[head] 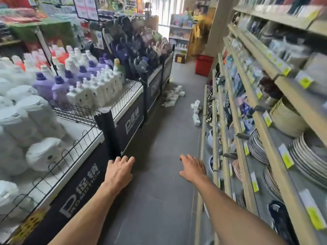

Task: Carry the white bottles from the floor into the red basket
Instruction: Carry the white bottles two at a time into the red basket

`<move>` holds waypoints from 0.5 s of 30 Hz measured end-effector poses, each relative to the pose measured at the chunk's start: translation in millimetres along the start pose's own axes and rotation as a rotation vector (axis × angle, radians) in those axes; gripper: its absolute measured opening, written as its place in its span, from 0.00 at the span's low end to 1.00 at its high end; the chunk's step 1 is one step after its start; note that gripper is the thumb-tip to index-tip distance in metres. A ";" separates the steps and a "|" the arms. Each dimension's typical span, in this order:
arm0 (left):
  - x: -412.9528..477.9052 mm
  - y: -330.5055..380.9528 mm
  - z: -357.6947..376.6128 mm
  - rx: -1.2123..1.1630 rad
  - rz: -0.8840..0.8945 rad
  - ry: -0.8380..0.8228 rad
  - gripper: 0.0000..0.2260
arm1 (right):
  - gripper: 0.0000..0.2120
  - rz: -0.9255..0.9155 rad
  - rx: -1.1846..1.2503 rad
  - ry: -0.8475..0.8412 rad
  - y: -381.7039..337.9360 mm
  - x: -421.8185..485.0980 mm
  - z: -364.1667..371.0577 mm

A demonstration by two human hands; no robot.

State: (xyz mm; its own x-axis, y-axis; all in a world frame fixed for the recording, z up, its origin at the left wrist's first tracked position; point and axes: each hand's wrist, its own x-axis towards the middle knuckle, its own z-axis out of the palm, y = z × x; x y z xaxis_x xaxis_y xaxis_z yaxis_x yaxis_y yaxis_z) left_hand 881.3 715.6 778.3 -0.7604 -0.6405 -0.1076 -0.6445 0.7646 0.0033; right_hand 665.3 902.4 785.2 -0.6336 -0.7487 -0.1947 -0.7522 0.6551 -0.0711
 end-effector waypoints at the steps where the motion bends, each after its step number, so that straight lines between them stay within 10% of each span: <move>1: 14.0 -1.4 -2.2 0.002 0.025 0.000 0.23 | 0.23 0.023 0.013 0.003 0.8 8.1 -3.4; 15: 204.7 -12.6 -45.3 0.027 0.250 0.063 0.23 | 0.25 0.254 0.046 0.059 16.4 116.9 -52.7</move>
State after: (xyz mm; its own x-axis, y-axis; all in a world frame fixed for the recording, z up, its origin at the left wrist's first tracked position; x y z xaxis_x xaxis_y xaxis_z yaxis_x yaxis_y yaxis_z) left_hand 730.2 571.7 801.2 -0.9000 -0.4335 -0.0449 -0.4337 0.9010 -0.0050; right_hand 569.3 820.4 812.8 -0.8117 -0.5631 -0.1551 -0.5592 0.8259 -0.0719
